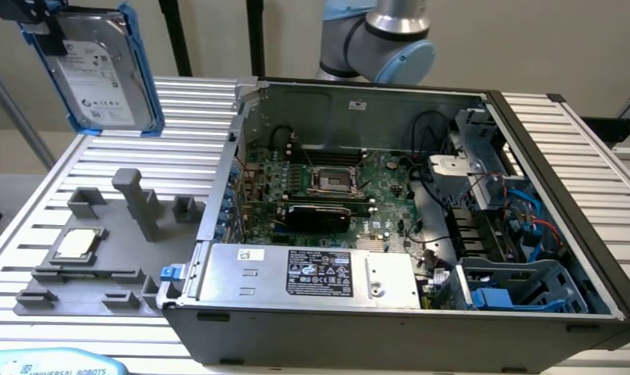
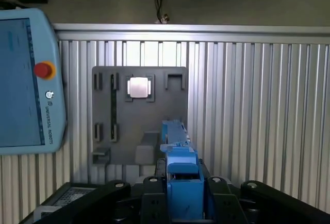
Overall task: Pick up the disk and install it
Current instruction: 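Pick up the disk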
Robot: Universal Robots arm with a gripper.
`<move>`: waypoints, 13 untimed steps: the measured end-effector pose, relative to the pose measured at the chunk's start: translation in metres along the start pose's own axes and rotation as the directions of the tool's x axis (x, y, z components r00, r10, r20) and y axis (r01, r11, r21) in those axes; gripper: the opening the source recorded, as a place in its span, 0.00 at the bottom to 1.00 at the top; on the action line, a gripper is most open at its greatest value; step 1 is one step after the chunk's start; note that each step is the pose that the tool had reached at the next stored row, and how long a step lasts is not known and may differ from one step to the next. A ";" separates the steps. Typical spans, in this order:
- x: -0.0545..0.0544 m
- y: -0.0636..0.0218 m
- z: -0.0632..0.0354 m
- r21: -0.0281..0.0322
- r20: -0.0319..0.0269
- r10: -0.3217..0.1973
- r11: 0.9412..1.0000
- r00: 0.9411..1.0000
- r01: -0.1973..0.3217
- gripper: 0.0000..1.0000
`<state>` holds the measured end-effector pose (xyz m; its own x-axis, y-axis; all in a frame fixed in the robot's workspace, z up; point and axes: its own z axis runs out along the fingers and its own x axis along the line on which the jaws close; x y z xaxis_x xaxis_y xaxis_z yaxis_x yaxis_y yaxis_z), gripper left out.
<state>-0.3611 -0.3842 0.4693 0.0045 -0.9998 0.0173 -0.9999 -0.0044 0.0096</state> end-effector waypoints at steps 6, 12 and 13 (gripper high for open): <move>0.008 -0.0271 -0.0186 0.000 0.002 0.000 1.000 1.000 0.000 0.33; 0.017 -0.0543 -0.0291 0.000 0.005 0.000 1.000 1.000 0.000 0.33; 0.019 -0.0587 -0.0303 0.000 0.006 0.000 1.000 1.000 0.000 0.33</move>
<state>-0.3020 -0.4023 0.4994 0.0046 -0.9999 0.0116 -0.9999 -0.0044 0.0098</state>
